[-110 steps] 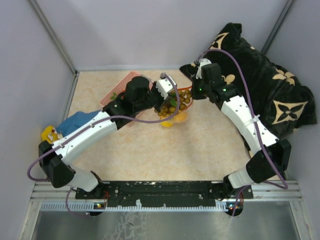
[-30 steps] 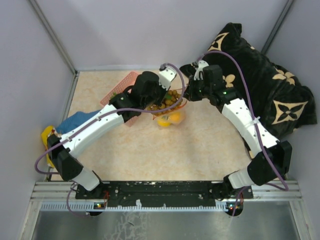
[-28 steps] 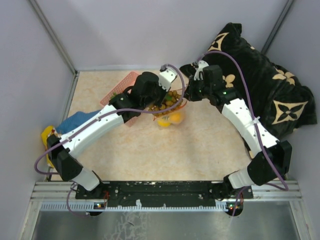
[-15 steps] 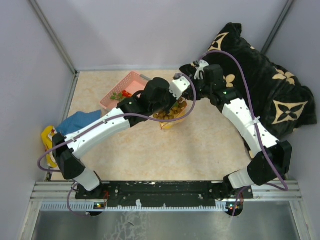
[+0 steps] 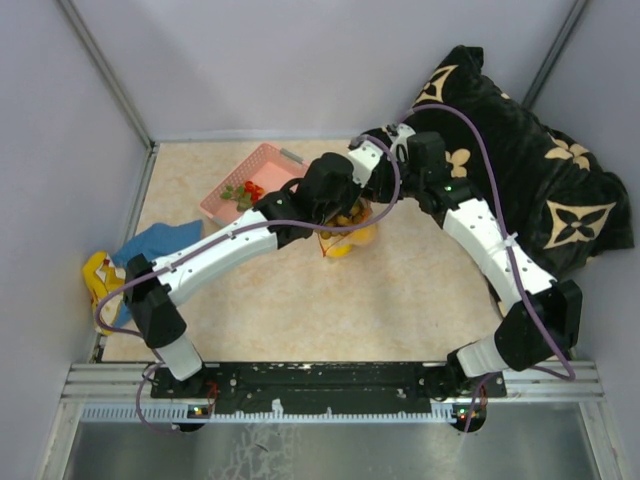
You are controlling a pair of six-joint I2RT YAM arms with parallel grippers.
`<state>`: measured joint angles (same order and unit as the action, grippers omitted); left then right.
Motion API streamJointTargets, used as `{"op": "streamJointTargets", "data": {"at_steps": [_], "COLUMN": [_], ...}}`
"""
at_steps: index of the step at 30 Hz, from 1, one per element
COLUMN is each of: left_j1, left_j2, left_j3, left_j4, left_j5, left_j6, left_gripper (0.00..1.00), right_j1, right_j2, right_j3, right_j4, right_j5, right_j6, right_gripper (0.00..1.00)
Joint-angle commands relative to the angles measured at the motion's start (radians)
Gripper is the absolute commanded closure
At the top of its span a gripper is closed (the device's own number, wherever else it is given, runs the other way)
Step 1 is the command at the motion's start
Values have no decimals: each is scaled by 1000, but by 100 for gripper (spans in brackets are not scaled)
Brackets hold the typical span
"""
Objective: Place the food in the zip-top bag and seal the zipper
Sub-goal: Place the fake fruit in the zipper food storage bag.
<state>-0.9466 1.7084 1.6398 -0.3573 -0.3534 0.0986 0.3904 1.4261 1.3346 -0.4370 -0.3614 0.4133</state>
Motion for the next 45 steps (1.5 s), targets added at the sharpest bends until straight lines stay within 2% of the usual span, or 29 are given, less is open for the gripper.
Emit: {"op": "streamJointTargets", "data": {"at_steps": [1, 8, 14, 19, 24, 28, 36, 45], "left_j1": [-1, 1, 19, 57, 108, 194, 231, 232], "left_j2": [6, -76, -140, -270, -386, -455, -553, -527], "left_j3": [14, -69, -96, -202, -346, -503, -808, -962], "left_j4": [50, 99, 82, 103, 94, 128, 394, 645], "left_j5": [11, 64, 100, 140, 186, 291, 368, 370], "left_j6": [-40, -73, -111, -151, -256, -385, -506, -619], "left_gripper": [71, 48, 34, 24, 23, 30, 35, 47], "right_j1": [1, -13, -31, -36, -39, -42, -45, -48], "right_j2": [-44, -46, -37, -34, -30, -29, -36, -39], "right_j3": [0, -10, -12, -11, -7, -7, -9, -10], "right_j4": [67, 41, 40, 45, 50, 56, 56, 58], "right_j5": [7, 82, 88, 85, 82, 80, 76, 64], "right_j6": [30, 48, 61, 63, 65, 68, 69, 73], "right_gripper": [100, 100, 100, 100, 100, 100, 100, 100]}}
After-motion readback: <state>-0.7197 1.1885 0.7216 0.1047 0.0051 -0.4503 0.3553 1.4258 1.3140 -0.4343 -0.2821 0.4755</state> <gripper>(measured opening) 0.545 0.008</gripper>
